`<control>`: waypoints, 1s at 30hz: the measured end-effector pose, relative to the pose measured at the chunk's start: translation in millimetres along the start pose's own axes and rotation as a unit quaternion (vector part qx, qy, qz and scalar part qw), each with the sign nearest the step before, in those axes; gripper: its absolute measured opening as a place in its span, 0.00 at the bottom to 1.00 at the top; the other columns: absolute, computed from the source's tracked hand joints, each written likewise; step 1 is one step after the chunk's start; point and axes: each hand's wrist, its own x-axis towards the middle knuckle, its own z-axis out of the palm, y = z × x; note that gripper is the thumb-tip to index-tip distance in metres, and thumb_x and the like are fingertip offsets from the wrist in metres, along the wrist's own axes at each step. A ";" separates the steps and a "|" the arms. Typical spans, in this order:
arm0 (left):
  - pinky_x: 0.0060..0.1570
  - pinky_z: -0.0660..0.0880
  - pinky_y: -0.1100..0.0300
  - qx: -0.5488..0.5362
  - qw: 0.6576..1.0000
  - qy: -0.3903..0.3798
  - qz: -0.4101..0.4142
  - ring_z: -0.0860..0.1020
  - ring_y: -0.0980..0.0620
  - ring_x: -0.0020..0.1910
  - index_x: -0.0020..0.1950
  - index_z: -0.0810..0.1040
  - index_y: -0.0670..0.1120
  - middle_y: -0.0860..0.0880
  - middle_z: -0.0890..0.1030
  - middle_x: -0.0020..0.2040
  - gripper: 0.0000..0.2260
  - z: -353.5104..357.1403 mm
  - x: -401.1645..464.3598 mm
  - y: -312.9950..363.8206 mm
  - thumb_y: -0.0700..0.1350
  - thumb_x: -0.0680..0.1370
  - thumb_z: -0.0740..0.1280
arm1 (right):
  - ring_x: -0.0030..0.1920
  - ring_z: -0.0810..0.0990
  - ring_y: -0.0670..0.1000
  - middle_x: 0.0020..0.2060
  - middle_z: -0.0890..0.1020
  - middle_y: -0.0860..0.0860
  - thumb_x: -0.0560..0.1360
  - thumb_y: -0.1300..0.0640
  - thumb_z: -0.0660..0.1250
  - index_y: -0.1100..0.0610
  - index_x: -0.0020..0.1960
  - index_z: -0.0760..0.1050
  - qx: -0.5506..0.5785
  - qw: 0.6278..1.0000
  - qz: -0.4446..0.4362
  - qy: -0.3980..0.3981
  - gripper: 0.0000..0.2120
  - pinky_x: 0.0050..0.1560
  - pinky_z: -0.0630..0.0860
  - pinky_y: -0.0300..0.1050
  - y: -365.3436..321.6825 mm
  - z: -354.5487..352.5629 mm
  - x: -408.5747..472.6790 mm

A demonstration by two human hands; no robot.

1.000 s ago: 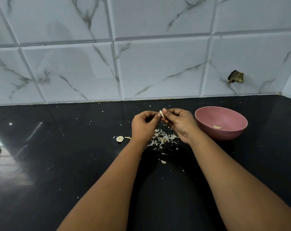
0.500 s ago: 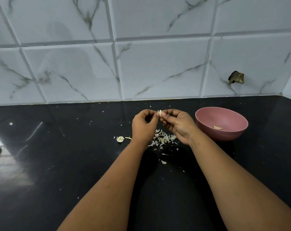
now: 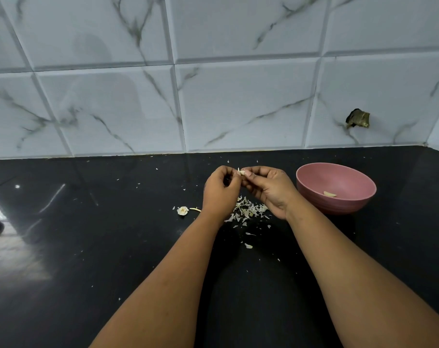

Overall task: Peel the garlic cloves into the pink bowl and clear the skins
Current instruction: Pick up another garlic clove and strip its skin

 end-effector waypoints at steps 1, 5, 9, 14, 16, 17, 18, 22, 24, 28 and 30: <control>0.33 0.68 0.63 -0.003 1.000 0.001 -0.009 0.70 0.61 0.29 0.40 0.76 0.48 0.55 0.76 0.33 0.08 0.1 -0.2 0.8 0.44 0.80 0.64 | 0.37 0.82 0.45 0.36 0.85 0.53 0.75 0.65 0.68 0.61 0.47 0.82 0.005 1.000 -0.001 0.006 0.04 0.38 0.79 0.34 0.1 0.0 0.5; 0.37 0.64 0.53 -0.026 0.997 0.023 -0.065 0.65 0.51 0.33 0.33 0.66 0.47 0.49 0.67 0.31 0.13 -3.8 -0.1 2.5 0.45 0.77 0.59 | 0.38 0.82 0.44 0.38 0.85 0.52 0.77 0.67 0.65 0.61 0.49 0.82 0.004 0.999 -0.019 0.026 0.07 0.41 0.79 0.34 -1.5 -2.5 1.8; 0.30 0.62 0.61 0.121 0.991 -0.021 -0.058 0.62 0.54 0.26 0.27 0.64 0.47 0.52 0.63 0.24 0.17 -6.4 -0.2 -0.6 0.43 0.74 0.66 | 0.38 0.79 0.42 0.39 0.83 0.50 0.77 0.67 0.65 0.57 0.49 0.82 -0.018 0.999 -0.028 0.035 0.09 0.43 0.76 0.35 -1.6 -4.1 2.3; 0.51 0.77 0.56 0.216 0.970 -0.094 -0.055 0.79 0.53 0.44 0.44 0.81 0.47 0.51 0.83 0.42 0.04 -6.4 -1.5 -8.4 0.45 0.72 0.74 | 0.36 0.80 0.44 0.37 0.83 0.50 0.76 0.67 0.68 0.57 0.49 0.80 -0.082 0.993 -0.041 0.074 0.07 0.39 0.78 0.35 -1.2 -3.2 1.9; 0.54 0.78 0.53 0.208 0.973 -0.085 -0.051 0.81 0.51 0.47 0.46 0.84 0.45 0.49 0.84 0.43 0.08 -5.2 -1.1 -8.2 0.48 0.73 0.75 | 0.33 0.81 0.43 0.35 0.83 0.52 0.74 0.67 0.70 0.59 0.47 0.79 -0.118 0.986 -0.055 0.103 0.05 0.33 0.75 0.33 -1.6 -3.7 1.5; 0.53 0.78 0.52 0.198 0.977 -0.068 -0.043 0.81 0.50 0.45 0.42 0.84 0.44 0.48 0.84 0.41 0.07 -4.7 -1.5 -6.3 0.48 0.72 0.76 | 0.31 0.81 0.42 0.35 0.83 0.53 0.74 0.67 0.71 0.60 0.46 0.79 -0.128 0.984 -0.060 0.110 0.04 0.32 0.75 0.32 -1.9 -4.1 1.4; 0.52 0.78 0.52 0.189 0.980 -0.050 -0.032 0.82 0.50 0.44 0.37 0.82 0.45 0.48 0.84 0.39 0.08 -4.5 -2.2 -4.0 0.47 0.72 0.76 | 0.31 0.81 0.43 0.35 0.83 0.54 0.73 0.67 0.71 0.60 0.45 0.79 -0.135 0.982 -0.063 0.113 0.04 0.32 0.75 0.32 -2.1 -4.4 1.5; 0.47 0.81 0.53 0.068 0.997 0.000 -0.031 0.83 0.50 0.42 0.37 0.75 0.46 0.48 0.84 0.40 0.12 -3.3 -3.2 -1.6 0.44 0.69 0.78 | 0.36 0.82 0.48 0.35 0.84 0.54 0.74 0.67 0.71 0.59 0.43 0.80 -0.169 0.976 -0.066 0.119 0.05 0.38 0.79 0.36 -0.5 -5.7 4.1; 0.45 0.80 0.58 -0.020 0.999 0.001 -0.048 0.83 0.54 0.42 0.45 0.74 0.47 0.49 0.85 0.42 0.14 -2.4 -4.0 -0.4 0.45 0.69 0.79 | 0.37 0.83 0.48 0.35 0.85 0.53 0.74 0.66 0.72 0.57 0.43 0.80 -0.197 0.970 -0.071 0.123 0.05 0.42 0.80 0.39 2.2 -5.4 5.6; 0.47 0.81 0.59 -0.091 0.995 0.000 -0.050 0.85 0.54 0.43 0.56 0.72 0.49 0.49 0.86 0.42 0.20 -1.9 -2.9 0.4 0.42 0.71 0.78 | 0.38 0.84 0.48 0.36 0.86 0.53 0.73 0.65 0.72 0.56 0.43 0.81 -0.209 0.968 -0.079 0.114 0.04 0.43 0.81 0.40 4.3 -3.5 6.2; 0.48 0.81 0.57 -0.118 0.991 0.009 -0.057 0.85 0.51 0.43 0.56 0.71 0.48 0.47 0.86 0.41 0.19 -2.3 -1.5 -0.5 0.38 0.72 0.77 | 0.38 0.84 0.47 0.36 0.86 0.53 0.74 0.66 0.71 0.57 0.45 0.80 -0.196 0.972 -0.081 0.100 0.05 0.40 0.80 0.37 3.8 -2.2 6.1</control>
